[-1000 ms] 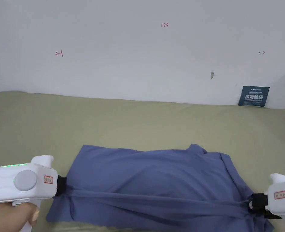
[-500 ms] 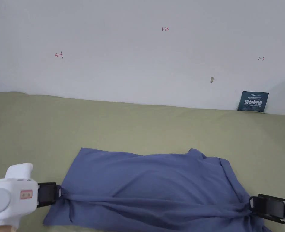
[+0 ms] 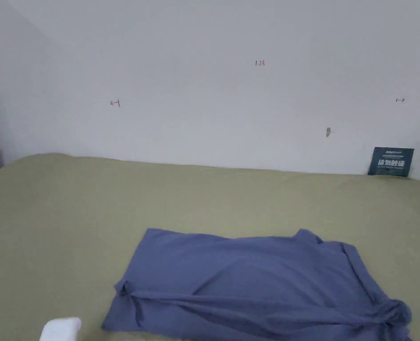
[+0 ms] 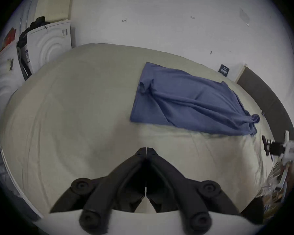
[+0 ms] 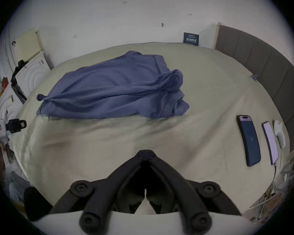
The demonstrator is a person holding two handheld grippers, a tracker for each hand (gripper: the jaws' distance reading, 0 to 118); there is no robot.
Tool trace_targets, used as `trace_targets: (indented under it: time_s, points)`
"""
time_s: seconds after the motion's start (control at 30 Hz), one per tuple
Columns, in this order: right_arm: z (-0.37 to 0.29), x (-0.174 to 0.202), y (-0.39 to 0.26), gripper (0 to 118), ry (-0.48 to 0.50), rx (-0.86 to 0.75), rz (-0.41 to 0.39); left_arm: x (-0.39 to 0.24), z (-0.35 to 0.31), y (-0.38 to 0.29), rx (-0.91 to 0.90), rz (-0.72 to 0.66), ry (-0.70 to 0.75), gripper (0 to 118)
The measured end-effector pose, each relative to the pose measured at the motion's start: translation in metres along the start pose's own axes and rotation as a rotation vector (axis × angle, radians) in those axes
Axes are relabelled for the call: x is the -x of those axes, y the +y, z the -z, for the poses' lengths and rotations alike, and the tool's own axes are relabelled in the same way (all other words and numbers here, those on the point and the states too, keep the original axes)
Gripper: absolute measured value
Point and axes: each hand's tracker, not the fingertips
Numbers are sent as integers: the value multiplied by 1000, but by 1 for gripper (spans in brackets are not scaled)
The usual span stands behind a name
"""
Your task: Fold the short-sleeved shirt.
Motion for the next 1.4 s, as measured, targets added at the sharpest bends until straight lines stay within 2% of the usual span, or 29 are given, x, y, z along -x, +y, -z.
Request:
trace_targets:
  time_s: [0.03, 0.07, 0.1, 0.13, 0.17, 0.23, 0.3, 0.37, 0.43, 0.47, 0.5, 0.53, 0.57, 0.63, 0.67, 0.73, 0.8, 0.9, 0.97, 1.03, 1.07, 1.1, 1.13, 1.17, 1.2, 1.23, 1.27, 1.4]
  points:
    - [-1, 2, 3, 0, 3, -3, 1, 0, 10, 10, 9, -15, -6, 5]
    - [-2, 0, 2, 0, 7, -10, 2, 2, 20, 20, 9, -35, -4, 33]
    - [-3, 1, 5, 0, 12, -15, 0, 2, 29, 28, 10, -49, 6, 68]
    - [-4, 1, 8, 0, 16, -22, 0, 5, 41, 37, 16, -52, 1, 95]
    - [-5, 0, 8, 0, 16, -30, -3, 5, 53, 43, 7, -61, -12, 105]
    - [-5, -1, 10, 0, 1, -40, -41, 7, 71, 53, -24, -58, -5, 104]
    - [-8, 0, 12, 0, -58, -53, -123, -3, 81, 61, 15, -43, 49, 104]
    - [-7, -6, 10, 0, -55, -59, -128, -1, 96, 65, 36, -55, 53, 100]
    - [-6, -13, 14, 0, -47, -59, -113, 2, 111, 66, 94, -53, 36, 81]
    - [-4, -18, 14, 0, -42, -62, -93, 1, 115, 65, 122, -47, 69, 67]
    - [0, -23, 18, 0, -36, -66, -64, -3, 112, 63, 102, -2, 161, 62]
    - [5, -30, 23, 4, -25, -63, -22, -6, 108, 61, 66, 36, 161, 50]
    - [13, -37, 30, 29, -17, -45, 25, -11, 104, 59, 59, 58, 108, 32]
    - [33, -50, 42, 99, -9, 14, 106, -17, 103, 56, 73, 126, 93, 14]
    - [47, -56, 49, 107, -3, 58, 131, -20, 102, 55, 66, 139, 79, 12]
    - [68, -63, 54, 99, -25, 49, 188, -30, 92, 53, 60, 126, 71, 11]
    - [88, -69, 64, 97, -15, 49, 208, -30, 92, 54, 70, 103, 65, 11]
    - [115, -74, 77, 97, -77, 66, 236, -29, 88, 56, 79, 44, 44, 11]
    - [131, -76, 80, 96, -44, 134, 237, -25, 90, 56, 90, 14, 36, 11]
    - [128, -69, 85, 94, -81, 167, 183, -24, 90, 54, 92, -2, 24, 11]
    - [122, -66, 85, 80, -87, 141, 148, -25, 89, 54, 91, -3, 21, 11]
    - [117, -64, 87, 56, -100, 138, 125, -23, 90, 56, 92, -3, 20, 10]
    - [112, -60, 88, 18, -82, 131, 112, -24, 89, 57, 95, -1, 18, 11]
    - [109, -57, 90, 7, -10, 119, 110, -25, 87, 59, 101, 3, 16, 10]
    - [105, -50, 91, 7, -48, 126, 105, -27, 85, 60, 104, 11, 18, 10]
    - [103, -44, 93, 7, -94, 151, 39, -26, 84, 64, 108, 22, 18, 10]
    - [97, -41, 94, 7, -80, 152, 18, -26, 79, 65, 110, 26, 10, 10]
    - [67, -52, 99, 7, -7, 114, 81, -16, 54, 75, 90, 23, -41, 10]
